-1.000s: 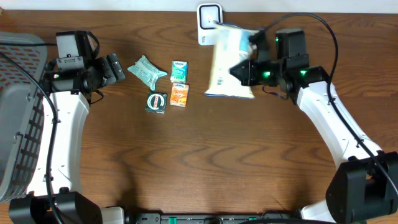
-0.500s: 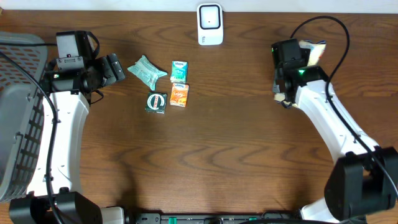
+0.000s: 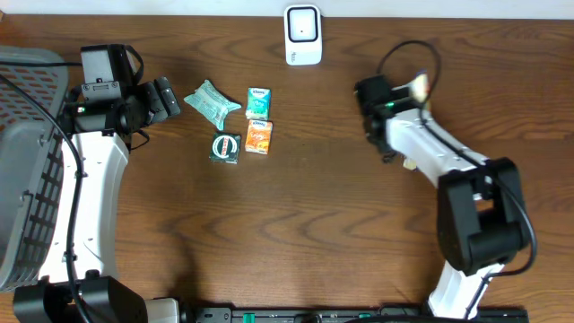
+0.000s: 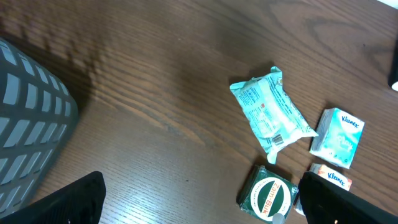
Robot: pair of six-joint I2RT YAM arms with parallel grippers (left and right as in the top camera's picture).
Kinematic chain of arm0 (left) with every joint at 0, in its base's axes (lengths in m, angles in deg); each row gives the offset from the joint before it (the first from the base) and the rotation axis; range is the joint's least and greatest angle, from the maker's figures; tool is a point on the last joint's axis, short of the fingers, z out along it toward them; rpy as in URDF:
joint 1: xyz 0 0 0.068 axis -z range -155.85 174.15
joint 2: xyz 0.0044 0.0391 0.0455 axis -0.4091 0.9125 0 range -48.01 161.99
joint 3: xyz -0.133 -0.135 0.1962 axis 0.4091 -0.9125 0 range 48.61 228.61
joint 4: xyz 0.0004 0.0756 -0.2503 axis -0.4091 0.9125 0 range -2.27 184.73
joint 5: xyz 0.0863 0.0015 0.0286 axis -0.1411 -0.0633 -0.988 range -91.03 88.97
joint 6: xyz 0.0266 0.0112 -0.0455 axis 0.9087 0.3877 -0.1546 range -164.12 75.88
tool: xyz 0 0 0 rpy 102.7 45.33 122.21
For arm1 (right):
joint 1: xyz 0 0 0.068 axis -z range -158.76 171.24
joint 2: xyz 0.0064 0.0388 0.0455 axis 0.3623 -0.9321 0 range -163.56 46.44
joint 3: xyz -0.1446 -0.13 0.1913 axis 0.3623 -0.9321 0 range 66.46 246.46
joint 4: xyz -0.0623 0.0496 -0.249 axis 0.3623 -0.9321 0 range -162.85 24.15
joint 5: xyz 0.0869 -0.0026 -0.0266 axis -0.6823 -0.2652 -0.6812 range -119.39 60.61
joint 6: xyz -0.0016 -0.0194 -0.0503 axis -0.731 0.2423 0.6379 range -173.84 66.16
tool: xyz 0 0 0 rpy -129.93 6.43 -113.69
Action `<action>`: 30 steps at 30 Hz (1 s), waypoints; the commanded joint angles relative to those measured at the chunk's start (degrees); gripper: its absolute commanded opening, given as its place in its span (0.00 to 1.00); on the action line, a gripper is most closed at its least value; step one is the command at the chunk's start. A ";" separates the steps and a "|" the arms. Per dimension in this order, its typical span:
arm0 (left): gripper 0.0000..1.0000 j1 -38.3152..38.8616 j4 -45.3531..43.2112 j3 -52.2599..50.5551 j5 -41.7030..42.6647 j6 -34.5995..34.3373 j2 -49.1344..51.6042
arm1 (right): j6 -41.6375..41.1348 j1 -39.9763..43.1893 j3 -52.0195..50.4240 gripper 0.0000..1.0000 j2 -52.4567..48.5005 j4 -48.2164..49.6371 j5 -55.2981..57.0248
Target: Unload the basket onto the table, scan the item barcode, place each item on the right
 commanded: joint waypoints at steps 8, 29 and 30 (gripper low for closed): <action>0.98 -0.20 0.15 -0.28 -0.37 -0.48 0.33 | 0.63 -12.28 1.81 0.44 -0.52 1.81 -5.75; 0.98 -0.20 0.15 -0.28 -0.37 -0.48 0.33 | 7.26 6.14 17.59 0.88 -0.59 -5.95 -33.31; 0.98 -0.20 0.15 -0.28 -0.37 -0.48 0.33 | 7.26 8.09 16.98 0.89 -0.79 -5.84 -37.68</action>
